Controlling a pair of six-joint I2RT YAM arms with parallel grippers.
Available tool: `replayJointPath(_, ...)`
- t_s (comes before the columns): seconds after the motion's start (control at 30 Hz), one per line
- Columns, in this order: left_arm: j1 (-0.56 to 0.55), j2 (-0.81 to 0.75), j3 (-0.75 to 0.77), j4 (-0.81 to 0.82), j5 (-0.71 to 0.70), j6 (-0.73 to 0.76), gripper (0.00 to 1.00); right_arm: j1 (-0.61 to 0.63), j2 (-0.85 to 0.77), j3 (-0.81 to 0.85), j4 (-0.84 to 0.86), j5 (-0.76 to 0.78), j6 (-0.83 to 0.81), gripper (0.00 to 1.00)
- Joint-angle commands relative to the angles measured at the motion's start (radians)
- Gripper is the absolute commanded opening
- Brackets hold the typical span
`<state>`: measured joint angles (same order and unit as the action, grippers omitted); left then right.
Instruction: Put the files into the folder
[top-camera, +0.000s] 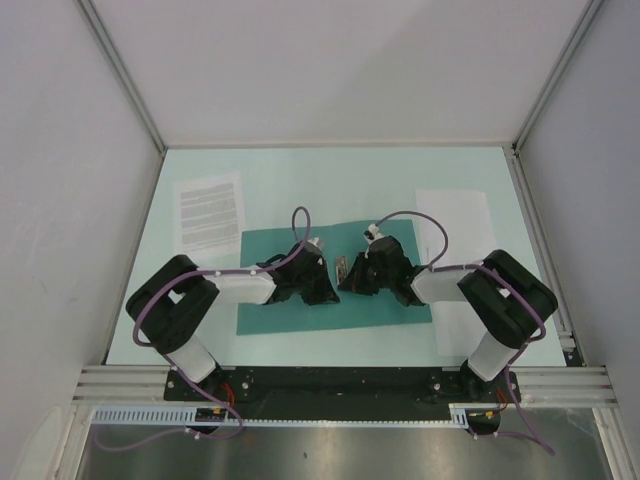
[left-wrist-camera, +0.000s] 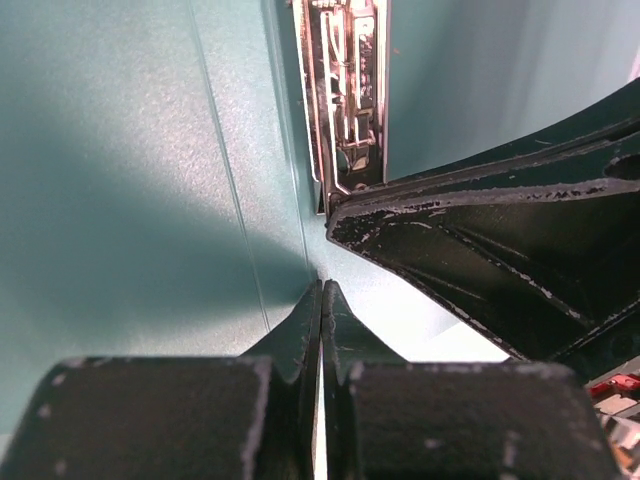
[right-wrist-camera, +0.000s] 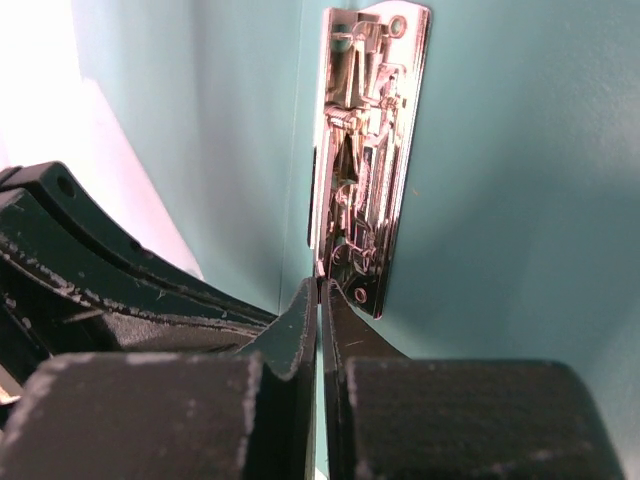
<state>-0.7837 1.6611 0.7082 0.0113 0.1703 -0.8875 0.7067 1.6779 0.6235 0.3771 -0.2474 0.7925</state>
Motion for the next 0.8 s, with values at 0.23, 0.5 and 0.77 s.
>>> replayJointPath(0.23, 0.012, 0.112, -0.217, -0.217, -0.21, -0.019, 0.0, -0.016, 0.114, 0.042, -0.422, 0.235, -0.099, 0.0)
replayJointPath(0.5, 0.015, 0.114, -0.251, -0.205, -0.215, -0.027, 0.0, -0.05, 0.079, 0.045, -0.386, 0.217, -0.151, 0.0)
replayJointPath(0.77, 0.015, 0.147, -0.259, -0.183, -0.201, -0.018, 0.0, -0.104, -0.027, 0.065, -0.202, -0.076, -0.083, 0.0)
